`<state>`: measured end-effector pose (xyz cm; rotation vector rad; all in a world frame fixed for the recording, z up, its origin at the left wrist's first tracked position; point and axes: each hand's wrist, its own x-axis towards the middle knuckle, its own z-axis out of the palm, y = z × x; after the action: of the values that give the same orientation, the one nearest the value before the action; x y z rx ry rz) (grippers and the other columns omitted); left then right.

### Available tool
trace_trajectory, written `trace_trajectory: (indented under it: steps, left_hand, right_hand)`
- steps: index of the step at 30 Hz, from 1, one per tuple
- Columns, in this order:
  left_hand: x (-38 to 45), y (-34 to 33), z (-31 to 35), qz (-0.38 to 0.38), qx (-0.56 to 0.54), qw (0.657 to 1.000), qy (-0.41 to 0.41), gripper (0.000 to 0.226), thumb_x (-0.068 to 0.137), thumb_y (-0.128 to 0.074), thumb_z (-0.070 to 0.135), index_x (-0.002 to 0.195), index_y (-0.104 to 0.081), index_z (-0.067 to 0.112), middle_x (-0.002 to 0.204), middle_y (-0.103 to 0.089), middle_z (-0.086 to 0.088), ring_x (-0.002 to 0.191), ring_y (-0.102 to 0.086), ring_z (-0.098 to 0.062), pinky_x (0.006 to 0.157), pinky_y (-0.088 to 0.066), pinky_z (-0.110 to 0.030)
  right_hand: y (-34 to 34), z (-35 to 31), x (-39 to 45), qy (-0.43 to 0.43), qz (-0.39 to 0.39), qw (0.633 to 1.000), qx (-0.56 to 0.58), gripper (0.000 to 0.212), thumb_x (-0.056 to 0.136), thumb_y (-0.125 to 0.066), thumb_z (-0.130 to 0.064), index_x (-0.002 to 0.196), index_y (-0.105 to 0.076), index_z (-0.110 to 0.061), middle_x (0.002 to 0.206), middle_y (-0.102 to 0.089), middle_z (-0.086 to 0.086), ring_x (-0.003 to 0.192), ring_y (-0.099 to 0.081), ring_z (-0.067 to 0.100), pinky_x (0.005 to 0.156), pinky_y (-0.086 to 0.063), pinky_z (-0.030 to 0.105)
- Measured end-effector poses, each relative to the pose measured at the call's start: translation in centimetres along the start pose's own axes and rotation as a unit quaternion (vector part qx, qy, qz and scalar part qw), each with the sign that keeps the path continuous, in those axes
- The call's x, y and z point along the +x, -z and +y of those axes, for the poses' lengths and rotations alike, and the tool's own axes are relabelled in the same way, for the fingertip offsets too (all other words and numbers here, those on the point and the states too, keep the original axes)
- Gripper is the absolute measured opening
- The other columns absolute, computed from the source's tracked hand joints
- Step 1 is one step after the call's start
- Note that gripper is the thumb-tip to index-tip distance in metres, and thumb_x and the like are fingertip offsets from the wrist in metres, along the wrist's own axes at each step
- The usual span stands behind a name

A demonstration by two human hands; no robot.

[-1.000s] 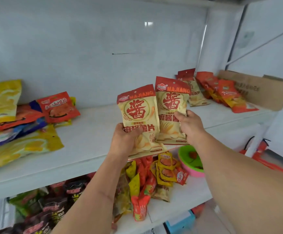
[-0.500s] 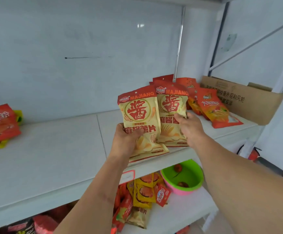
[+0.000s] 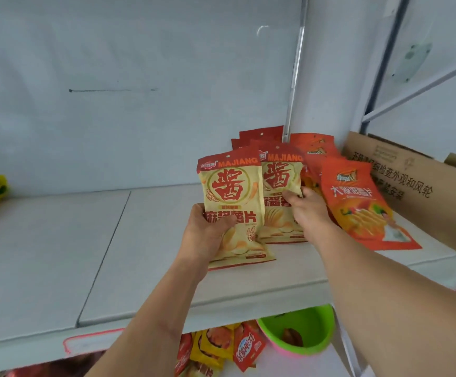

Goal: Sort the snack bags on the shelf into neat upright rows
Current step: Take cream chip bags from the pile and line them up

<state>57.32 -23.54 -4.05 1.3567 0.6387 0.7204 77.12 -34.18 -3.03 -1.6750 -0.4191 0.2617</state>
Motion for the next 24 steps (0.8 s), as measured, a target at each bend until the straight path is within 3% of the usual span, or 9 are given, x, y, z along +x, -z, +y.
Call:
trace_trajectory:
  steps: [5,7,10,13,18,19,22,24]
  left_hand:
    - [0.2,-3.7,-0.6,0.053,0.059,0.997,0.012,0.042,0.083,-0.081,0.023,0.114,-0.053,0.022,0.107,-0.075,0.001,0.091,-0.076,-0.021,0.079,-0.063,-0.047]
    - [0.2,-5.0,-0.9,0.063,0.072,0.995,0.024,0.039,0.083,-0.081,0.023,0.111,-0.054,0.022,0.106,-0.076,0.001,0.09,-0.076,-0.021,0.079,-0.063,-0.047]
    - [0.1,-6.6,-1.5,0.078,0.095,0.992,0.035,0.034,0.084,-0.08,0.026,0.107,-0.056,0.022,0.102,-0.077,0.002,0.089,-0.076,-0.02,0.08,-0.063,-0.047]
    - [0.6,-8.3,-1.8,0.089,0.108,0.99,0.026,0.031,0.085,-0.078,0.027,0.106,-0.056,0.022,0.102,-0.076,0.003,0.09,-0.075,-0.019,0.081,-0.062,-0.047]
    - [2.3,-11.2,-2.2,0.114,0.135,0.984,0.016,0.033,0.086,-0.078,0.029,0.107,-0.054,0.024,0.114,-0.068,0.001,0.096,-0.071,-0.018,0.078,-0.063,-0.04]
    - [2.5,-11.6,-2.3,0.118,0.144,0.983,0.015,0.034,0.086,-0.077,0.031,0.109,-0.053,0.023,0.116,-0.066,0.0,0.097,-0.069,-0.017,0.074,-0.062,-0.035]
    - [2.8,-11.9,-2.5,0.113,0.158,0.981,0.02,0.034,0.089,-0.075,0.029,0.114,-0.053,0.02,0.11,-0.066,0.003,0.091,-0.068,-0.013,0.06,-0.052,-0.022]
    - [3.0,-12.0,-2.5,0.105,0.157,0.982,0.023,0.034,0.09,-0.074,0.028,0.114,-0.052,0.019,0.103,-0.068,0.006,0.087,-0.067,-0.01,0.059,-0.052,-0.022]
  right_hand:
    - [1.1,1.4,3.5,-0.016,-0.062,0.998,0.01,0.01,0.093,-0.064,-0.039,0.091,-0.061,-0.03,0.1,-0.071,-0.001,0.093,-0.069,0.026,0.089,-0.056,0.048]
    - [1.4,1.9,4.2,-0.017,-0.079,0.997,0.013,0.014,0.094,-0.063,-0.039,0.099,-0.064,-0.026,0.103,-0.071,0.001,0.092,-0.068,0.024,0.089,-0.056,0.047]
    - [1.7,2.1,4.7,-0.006,-0.089,0.996,-0.01,0.035,0.097,-0.054,-0.046,0.121,-0.061,-0.022,0.113,-0.063,-0.001,0.098,-0.059,0.02,0.09,-0.05,0.04]
    - [1.7,1.6,5.1,0.0,-0.089,0.996,-0.021,0.051,0.097,-0.04,-0.061,0.12,-0.061,-0.02,0.114,-0.062,-0.001,0.099,-0.056,0.019,0.089,-0.045,0.038]
    - [1.7,0.9,4.9,0.011,-0.112,0.993,-0.027,0.089,0.073,-0.033,-0.091,0.126,-0.059,-0.025,0.117,-0.067,-0.004,0.107,-0.062,0.022,0.097,-0.049,0.047]
    - [1.8,1.2,4.9,0.021,-0.114,0.993,-0.035,0.085,0.074,-0.036,-0.089,0.126,-0.059,-0.025,0.116,-0.067,-0.004,0.107,-0.062,0.022,0.097,-0.05,0.046]
    - [1.6,2.0,5.2,0.054,-0.118,0.991,-0.044,0.037,0.092,-0.047,-0.064,0.109,-0.057,-0.032,0.106,-0.067,-0.007,0.103,-0.064,0.019,0.09,-0.052,0.039]
    - [1.6,2.2,5.5,0.069,-0.123,0.988,-0.058,0.028,0.095,-0.049,-0.056,0.109,-0.054,-0.032,0.105,-0.065,-0.007,0.102,-0.063,0.019,0.085,-0.05,0.034]
